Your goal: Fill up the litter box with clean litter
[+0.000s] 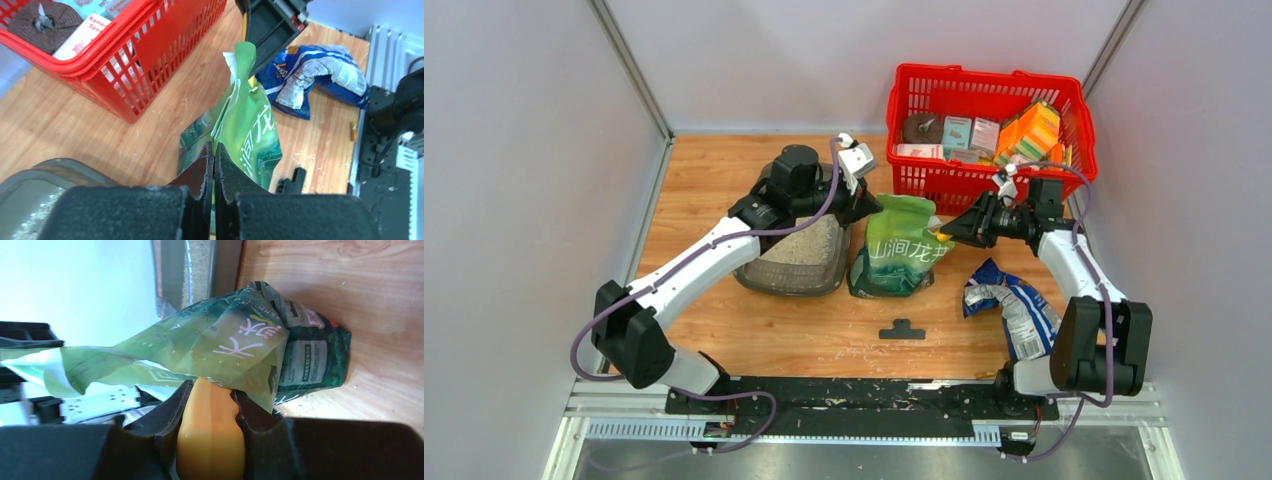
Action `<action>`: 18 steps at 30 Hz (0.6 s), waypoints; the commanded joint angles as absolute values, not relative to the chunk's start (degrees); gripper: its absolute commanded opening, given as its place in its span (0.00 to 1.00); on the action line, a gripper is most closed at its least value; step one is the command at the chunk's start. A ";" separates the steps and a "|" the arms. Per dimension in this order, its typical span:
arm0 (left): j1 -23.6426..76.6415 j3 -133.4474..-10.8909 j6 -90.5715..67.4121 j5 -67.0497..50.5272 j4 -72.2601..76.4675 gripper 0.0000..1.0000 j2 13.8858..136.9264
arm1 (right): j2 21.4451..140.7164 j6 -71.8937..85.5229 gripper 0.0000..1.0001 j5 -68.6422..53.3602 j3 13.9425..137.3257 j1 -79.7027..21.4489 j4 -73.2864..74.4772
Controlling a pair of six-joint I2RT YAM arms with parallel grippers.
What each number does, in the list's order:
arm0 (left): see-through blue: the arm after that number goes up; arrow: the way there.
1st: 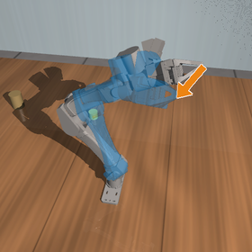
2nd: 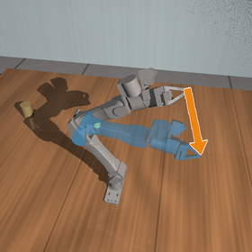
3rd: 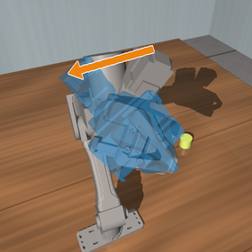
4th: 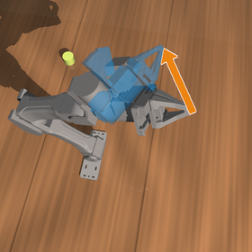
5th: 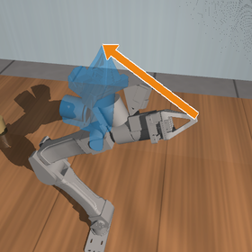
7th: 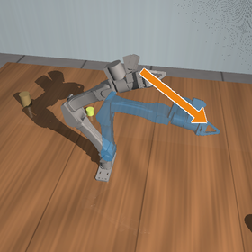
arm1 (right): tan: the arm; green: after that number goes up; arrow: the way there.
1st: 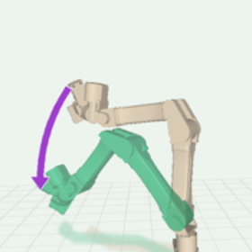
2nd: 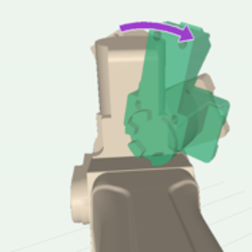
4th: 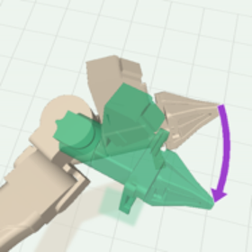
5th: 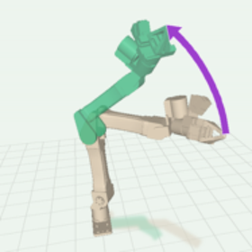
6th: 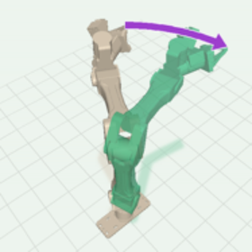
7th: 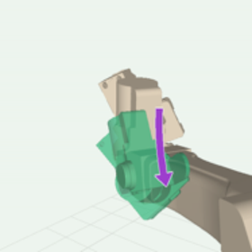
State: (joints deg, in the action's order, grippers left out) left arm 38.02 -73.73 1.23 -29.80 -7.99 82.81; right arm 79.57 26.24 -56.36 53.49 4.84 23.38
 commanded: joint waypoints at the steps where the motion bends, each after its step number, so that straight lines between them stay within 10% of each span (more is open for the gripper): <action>1: 37.00 -77.87 10.35 -28.83 -8.08 0.00 77.53 | 78.84 35.49 0.00 -63.54 52.38 8.87 25.67; 18: 37.09 -77.52 21.00 -27.86 -14.94 0.00 75.76 | 77.08 27.01 0.00 -78.22 55.10 18.54 26.36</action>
